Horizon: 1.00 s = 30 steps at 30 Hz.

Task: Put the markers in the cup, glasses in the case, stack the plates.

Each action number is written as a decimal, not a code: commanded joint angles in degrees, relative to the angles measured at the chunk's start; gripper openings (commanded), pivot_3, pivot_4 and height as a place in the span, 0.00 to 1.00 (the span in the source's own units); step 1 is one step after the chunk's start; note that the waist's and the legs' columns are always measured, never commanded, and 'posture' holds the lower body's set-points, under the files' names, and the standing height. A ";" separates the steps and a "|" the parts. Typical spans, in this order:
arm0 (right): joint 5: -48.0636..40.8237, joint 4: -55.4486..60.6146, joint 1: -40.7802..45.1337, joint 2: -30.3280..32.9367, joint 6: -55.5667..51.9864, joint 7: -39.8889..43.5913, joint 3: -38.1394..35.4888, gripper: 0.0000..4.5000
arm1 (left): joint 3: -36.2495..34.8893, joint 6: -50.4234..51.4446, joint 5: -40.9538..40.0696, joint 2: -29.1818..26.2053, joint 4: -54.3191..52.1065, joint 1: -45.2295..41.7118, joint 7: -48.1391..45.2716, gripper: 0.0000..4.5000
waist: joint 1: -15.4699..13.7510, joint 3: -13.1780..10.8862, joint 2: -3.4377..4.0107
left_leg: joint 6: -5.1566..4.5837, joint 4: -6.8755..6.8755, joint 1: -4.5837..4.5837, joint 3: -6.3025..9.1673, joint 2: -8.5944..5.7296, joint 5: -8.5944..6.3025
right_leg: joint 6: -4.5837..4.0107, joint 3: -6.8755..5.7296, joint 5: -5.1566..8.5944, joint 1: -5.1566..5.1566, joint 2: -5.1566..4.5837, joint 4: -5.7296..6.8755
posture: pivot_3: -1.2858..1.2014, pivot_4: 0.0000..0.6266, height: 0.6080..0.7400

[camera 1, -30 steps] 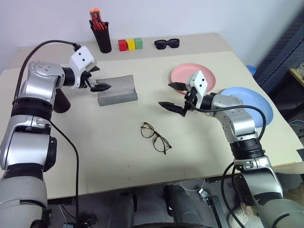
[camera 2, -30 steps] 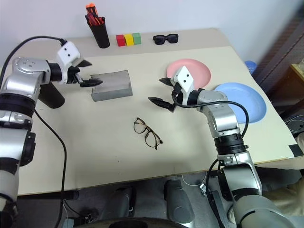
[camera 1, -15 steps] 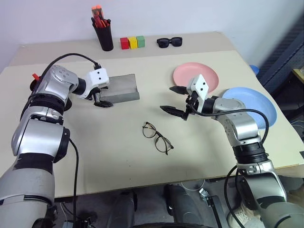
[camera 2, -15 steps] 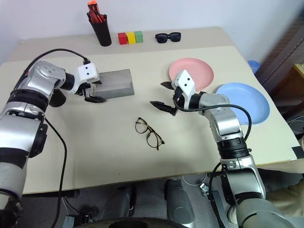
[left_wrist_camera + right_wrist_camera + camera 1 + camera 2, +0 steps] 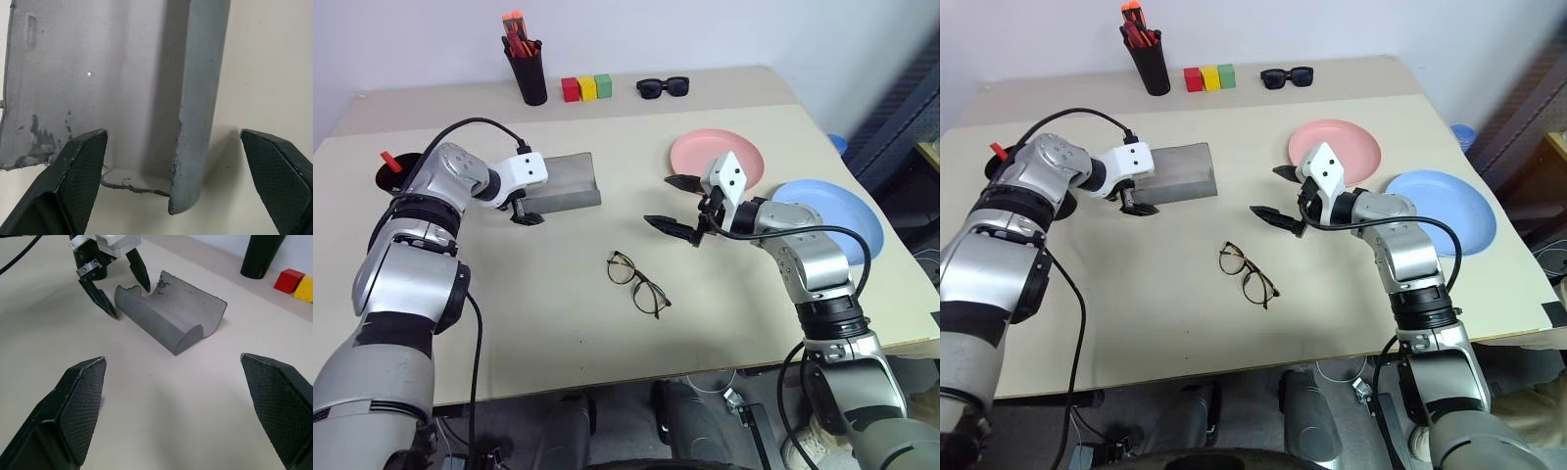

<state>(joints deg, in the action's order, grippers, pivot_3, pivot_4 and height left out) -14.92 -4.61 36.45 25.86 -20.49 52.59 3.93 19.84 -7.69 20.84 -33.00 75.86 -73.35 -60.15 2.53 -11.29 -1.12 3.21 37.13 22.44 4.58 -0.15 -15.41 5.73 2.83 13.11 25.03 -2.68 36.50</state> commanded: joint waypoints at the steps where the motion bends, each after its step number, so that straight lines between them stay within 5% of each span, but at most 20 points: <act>1: -1.23 2.68 0.17 0.39 0.51 -0.26 -1.20 1.00 | -1.14 0.57 0.16 -0.13 -0.08 -2.44 -0.15 0.99 | 0.05 0.00 0.00 | 0.00 0.00 0.00 0.00 0.00 0.00 | 0.00 0.00 0.00 0.00 0.00 0.00 | 0.52 0.24 1.00; 4: -1.32 2.79 0.19 0.33 0.50 -0.43 -1.27 1.00 | -1.20 1.03 0.21 0.14 -0.06 -2.77 -1.58 0.99 | 0.05 0.00 0.00 | 0.00 0.00 0.00 0.00 0.00 0.00 | 0.00 0.00 0.00 0.00 0.00 0.02 | 0.52 0.24 1.00; 7: -1.41 3.20 -0.10 0.38 0.42 -0.73 -1.37 1.00 | -1.16 1.43 0.33 0.11 -0.05 -2.80 -2.08 0.81 | 0.06 0.00 0.00 | 0.00 0.01 -0.01 0.00 0.00 0.00 | 0.00 0.00 0.00 0.00 0.00 0.04 | 0.52 0.24 1.00; 15: -1.81 3.69 -0.75 1.00 0.24 -1.41 -1.81 1.00 | -0.90 2.20 0.80 -0.63 -0.24 -2.55 -5.34 0.02 | 0.05 0.00 0.00 | 0.00 0.08 -0.04 0.00 -0.01 0.00 | 0.00 0.00 0.00 0.00 0.00 0.17 | 0.52 0.24 1.00; 30: -1.48 -0.10 -0.12 1.75 1.99 -1.48 -2.29 1.00 | -3.66 2.74 -7.06 -7.17 -12.56 -0.30 -31.71 0.02 | 0.12 -0.01 -0.01 | 0.00 0.10 -0.05 0.00 -0.01 0.00 | -0.01 0.01 0.01 0.05 0.00 0.36 | 0.52 0.24 1.00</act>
<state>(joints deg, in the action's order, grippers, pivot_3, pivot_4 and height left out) -16.00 -4.60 35.69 26.74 -19.93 51.05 3.48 17.11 -6.22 16.61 -38.25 67.70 -74.07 -89.03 2.65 -11.30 -1.13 3.21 37.23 22.39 4.58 -0.16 -15.41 5.72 2.84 13.12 25.08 -2.68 36.87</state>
